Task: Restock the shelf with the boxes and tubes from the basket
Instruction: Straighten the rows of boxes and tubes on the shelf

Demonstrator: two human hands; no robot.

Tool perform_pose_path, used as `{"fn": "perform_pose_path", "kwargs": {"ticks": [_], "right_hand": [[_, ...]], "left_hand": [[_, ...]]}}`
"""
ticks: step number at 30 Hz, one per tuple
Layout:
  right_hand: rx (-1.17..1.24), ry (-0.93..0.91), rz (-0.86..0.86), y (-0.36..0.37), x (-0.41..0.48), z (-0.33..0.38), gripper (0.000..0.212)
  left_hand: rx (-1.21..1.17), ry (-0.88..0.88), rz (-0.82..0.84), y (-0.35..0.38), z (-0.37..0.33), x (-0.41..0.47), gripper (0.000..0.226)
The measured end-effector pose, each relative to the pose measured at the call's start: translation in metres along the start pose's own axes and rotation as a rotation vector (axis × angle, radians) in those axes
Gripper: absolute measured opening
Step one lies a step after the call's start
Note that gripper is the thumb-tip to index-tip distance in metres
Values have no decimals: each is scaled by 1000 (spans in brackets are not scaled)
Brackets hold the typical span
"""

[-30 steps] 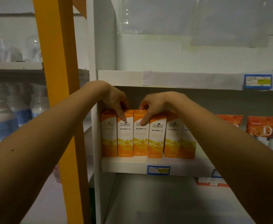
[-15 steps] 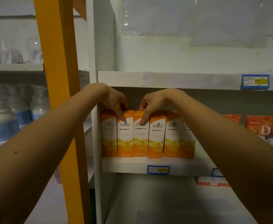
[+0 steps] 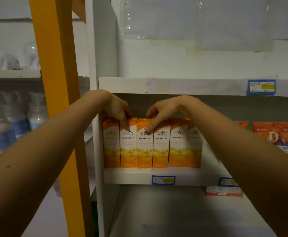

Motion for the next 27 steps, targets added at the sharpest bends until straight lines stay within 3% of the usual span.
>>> {"fn": "perform_pose_path", "kwargs": {"ticks": [3,5,8,12,27], "right_hand": [[-66,69,37,-6,-5,-15,98],[-65,98,72,-5,-4,-24,94],[-56,82,53,-2,-3,-28,72],[-51,50,37,-1,-6,-29,66],[-69,33,-1,1,-4,-32,64]], "left_hand": [[-145,6,-56,0,-2,-2,95],[-263,47,-101,2,-9,0,110],[-239,89,-161,7,-22,4,89],[-189,151,-133,8,-27,8,63],[-194,174,-146,8,-29,10,64]]}}
Point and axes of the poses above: each hand's wrist, its own x-axis towards the middle knuckle, its own y-axis out of the palm, z = x × y, the point moved 2 cm from there along x, towards the middle knuckle, and after that the axes turned 3 degrees about z, right-handed, at the moved point
